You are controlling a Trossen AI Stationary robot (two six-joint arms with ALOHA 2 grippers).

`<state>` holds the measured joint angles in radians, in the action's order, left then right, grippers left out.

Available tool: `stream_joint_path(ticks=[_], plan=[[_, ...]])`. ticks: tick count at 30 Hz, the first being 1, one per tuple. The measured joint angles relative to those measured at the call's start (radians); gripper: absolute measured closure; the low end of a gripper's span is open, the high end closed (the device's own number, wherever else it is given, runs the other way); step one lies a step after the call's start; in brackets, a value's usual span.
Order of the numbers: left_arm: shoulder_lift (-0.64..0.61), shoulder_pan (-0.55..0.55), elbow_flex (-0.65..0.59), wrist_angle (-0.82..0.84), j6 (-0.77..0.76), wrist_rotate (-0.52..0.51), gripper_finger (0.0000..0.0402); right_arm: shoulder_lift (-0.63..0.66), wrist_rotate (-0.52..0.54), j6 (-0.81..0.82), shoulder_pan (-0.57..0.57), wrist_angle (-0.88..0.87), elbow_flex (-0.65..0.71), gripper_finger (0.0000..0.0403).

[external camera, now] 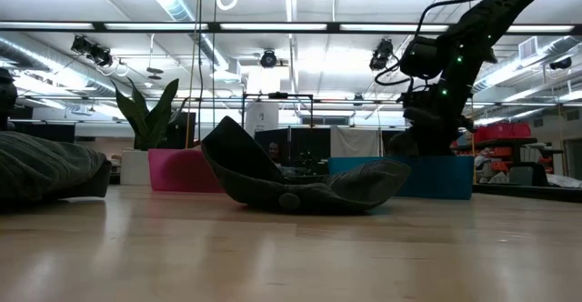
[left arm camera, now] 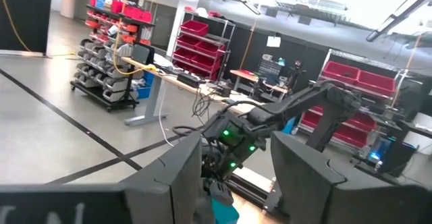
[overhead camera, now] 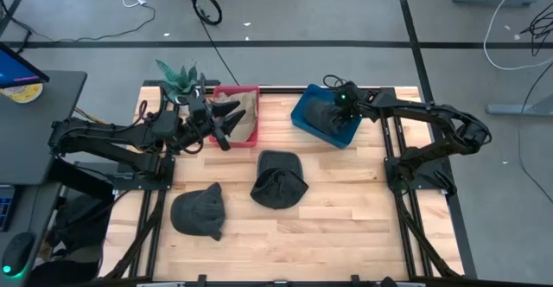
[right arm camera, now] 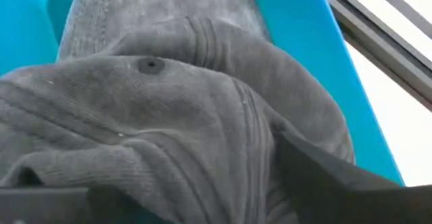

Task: Pick & Place hat
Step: Put the right black cap into the blue bin

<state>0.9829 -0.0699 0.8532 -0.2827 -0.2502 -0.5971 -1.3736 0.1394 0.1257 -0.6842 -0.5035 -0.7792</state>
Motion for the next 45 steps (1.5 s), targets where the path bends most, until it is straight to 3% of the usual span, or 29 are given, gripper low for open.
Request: stream_joint_path(ticks=[7,12,17,23,27,29,37,45], plan=[[0.0,0.0,0.0,0.002,0.0,0.012,0.022,0.054,0.001,0.028,0.0,-0.068,-0.087,0.0122],[0.0,0.0,0.0,0.006,0.001,0.018,0.022,0.11,-0.013,0.092,0.0,-0.112,-0.162,0.0123],[0.0,0.0,0.0,0.007,0.001,0.027,0.022,0.161,-0.117,0.217,0.001,-0.155,-0.224,0.0139],[0.0,0.0,0.0,0.007,0.033,0.027,0.022,0.182,-0.097,0.173,-0.001,-0.214,-0.255,0.0178],[0.0,0.001,0.0,0.008,0.056,0.027,0.022,0.183,-0.333,0.288,0.006,-0.211,-0.261,0.0207],[0.0,0.001,0.0,0.008,0.062,0.027,0.022,0.178,-0.377,0.284,0.05,-0.193,-0.262,0.0232],[0.0,0.001,0.0,0.013,0.065,0.027,0.022,0.105,-0.268,0.317,0.171,-0.173,-0.229,0.0391],[0.0,0.001,0.0,0.013,0.062,0.027,0.022,-0.013,-0.211,0.32,0.168,-0.14,-0.206,0.0399]])
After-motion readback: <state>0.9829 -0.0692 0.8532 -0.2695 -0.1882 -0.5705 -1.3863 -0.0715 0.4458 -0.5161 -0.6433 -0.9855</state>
